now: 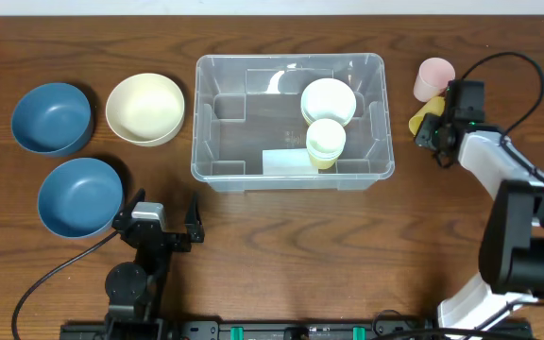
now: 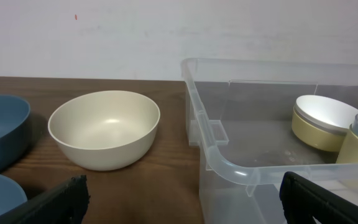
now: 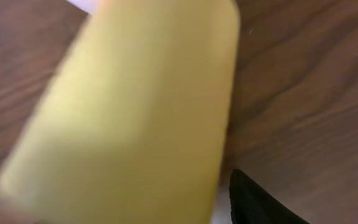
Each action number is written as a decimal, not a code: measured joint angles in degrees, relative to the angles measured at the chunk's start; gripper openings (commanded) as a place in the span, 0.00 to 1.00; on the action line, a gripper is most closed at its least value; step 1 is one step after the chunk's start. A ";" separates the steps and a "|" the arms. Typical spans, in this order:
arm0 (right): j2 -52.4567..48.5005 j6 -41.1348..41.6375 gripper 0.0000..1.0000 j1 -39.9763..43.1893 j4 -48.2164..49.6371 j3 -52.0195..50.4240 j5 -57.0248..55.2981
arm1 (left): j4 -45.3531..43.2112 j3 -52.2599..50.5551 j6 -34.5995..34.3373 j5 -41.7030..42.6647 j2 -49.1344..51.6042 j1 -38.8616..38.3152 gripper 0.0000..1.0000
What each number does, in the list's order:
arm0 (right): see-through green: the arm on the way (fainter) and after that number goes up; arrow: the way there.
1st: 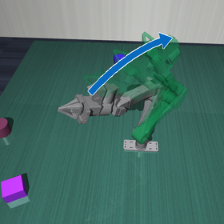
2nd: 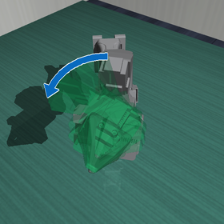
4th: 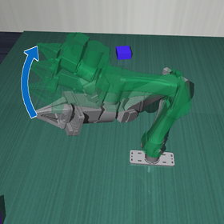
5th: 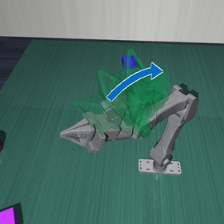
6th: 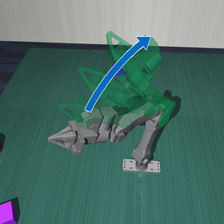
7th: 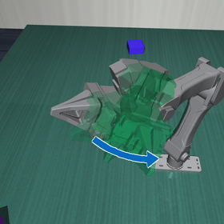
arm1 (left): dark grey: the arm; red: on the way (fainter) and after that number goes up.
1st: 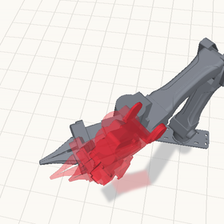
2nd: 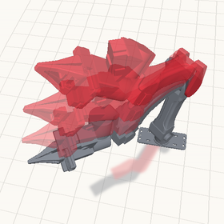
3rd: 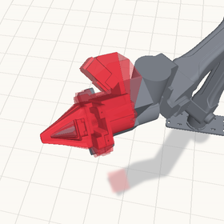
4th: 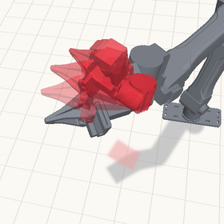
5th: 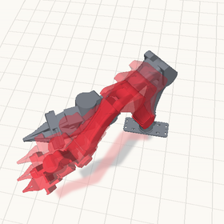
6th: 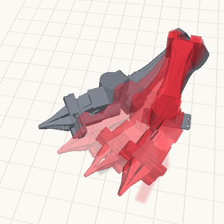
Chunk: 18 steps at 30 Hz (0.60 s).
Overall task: Pack container
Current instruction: 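Release and move the right gripper to grasp the other yellow cup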
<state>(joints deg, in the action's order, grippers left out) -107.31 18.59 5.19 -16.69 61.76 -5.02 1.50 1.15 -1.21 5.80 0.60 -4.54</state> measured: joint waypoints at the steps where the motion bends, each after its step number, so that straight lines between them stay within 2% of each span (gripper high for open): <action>1: -0.83 -0.04 0.55 0.00 0.63 0.00 0.00 | 0.00 0.00 0.00 0.00 -0.02 0.00 0.98; 8: -2.73 -2.84 0.55 0.00 7.82 -0.02 -0.59 | 0.00 0.00 0.00 0.00 -0.02 0.00 0.98; 11: -2.73 -4.42 0.50 0.00 9.75 -0.02 -1.46 | 0.00 0.00 -0.02 0.00 0.00 0.00 0.98; 14: -2.73 -5.97 0.35 0.00 10.88 -0.02 -2.27 | 0.00 0.02 0.00 0.00 0.00 0.00 0.98; 18: -2.73 -7.52 0.01 0.00 11.43 -0.02 -3.15 | 0.00 0.00 -0.02 0.00 -0.02 0.00 0.98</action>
<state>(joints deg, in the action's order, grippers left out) -110.04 11.07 5.19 -5.26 61.73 -8.16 1.50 1.15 -1.23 5.80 0.58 -4.54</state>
